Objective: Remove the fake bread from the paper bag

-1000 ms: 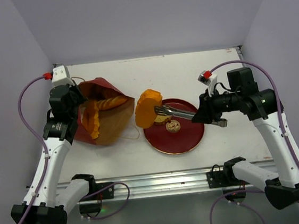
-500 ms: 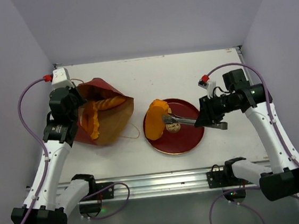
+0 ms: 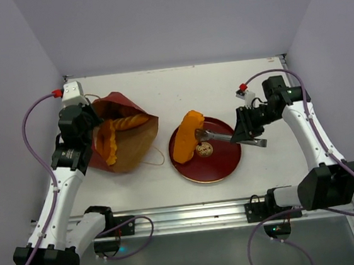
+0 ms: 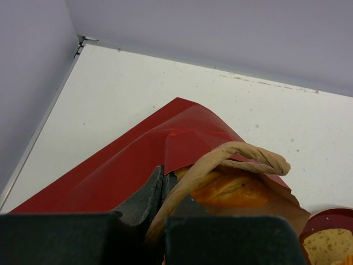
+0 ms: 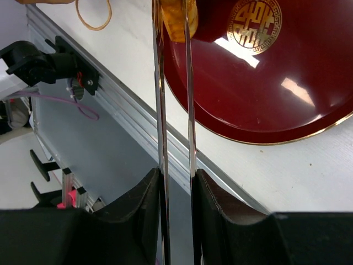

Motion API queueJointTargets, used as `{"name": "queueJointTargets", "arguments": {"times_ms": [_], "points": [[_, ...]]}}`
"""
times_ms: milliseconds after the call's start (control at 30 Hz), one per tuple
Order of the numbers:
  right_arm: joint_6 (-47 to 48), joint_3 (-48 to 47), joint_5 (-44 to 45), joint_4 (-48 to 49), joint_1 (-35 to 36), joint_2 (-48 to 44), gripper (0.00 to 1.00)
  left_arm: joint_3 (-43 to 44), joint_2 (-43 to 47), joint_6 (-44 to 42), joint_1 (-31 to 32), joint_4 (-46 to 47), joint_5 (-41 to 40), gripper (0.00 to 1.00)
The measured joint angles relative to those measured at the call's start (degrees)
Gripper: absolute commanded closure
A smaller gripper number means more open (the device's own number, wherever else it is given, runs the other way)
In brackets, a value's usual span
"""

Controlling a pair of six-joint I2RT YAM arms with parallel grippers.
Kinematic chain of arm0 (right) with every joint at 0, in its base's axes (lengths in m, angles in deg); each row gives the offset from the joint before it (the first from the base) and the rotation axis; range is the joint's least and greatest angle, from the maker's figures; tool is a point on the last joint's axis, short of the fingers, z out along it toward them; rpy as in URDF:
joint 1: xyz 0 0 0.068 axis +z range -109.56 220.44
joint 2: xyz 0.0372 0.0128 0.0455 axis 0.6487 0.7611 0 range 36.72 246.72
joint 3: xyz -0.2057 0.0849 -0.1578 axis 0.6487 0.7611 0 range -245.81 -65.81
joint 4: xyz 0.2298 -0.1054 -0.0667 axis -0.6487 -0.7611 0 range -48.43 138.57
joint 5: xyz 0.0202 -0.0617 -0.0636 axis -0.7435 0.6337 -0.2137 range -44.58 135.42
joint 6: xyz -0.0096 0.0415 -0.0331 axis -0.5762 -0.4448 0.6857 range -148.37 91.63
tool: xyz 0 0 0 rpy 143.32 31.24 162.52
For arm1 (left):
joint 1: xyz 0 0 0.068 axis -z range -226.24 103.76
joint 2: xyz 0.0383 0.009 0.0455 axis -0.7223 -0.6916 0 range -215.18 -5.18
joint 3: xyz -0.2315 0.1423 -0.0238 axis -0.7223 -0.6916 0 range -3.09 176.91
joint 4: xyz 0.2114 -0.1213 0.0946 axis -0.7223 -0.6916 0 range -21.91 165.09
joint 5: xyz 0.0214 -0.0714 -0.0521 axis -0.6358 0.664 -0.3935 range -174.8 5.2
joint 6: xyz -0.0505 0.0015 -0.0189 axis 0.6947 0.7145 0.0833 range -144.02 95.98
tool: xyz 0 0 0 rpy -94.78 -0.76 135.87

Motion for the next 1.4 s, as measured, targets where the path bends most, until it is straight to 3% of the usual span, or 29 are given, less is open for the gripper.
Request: {"name": "queueJointTargets", "arguments": {"times_ms": [367, 967, 1400], "points": [[1.97, -0.15, -0.83, 0.11, -3.45, 6.43, 0.96, -0.92, 0.87, 0.17, 0.0, 0.39, 1.84, 1.0], [9.51, -1.77, -4.5, -0.2, -10.78, 17.03, 0.59, -2.05, 1.29, 0.5, 0.0, 1.42, 4.35, 1.0], [13.35, -3.21, -6.03, -1.95, -15.23, 17.62, 0.47, -2.32, 1.29, 1.27, 0.0, 1.62, 5.46, 1.0]]}}
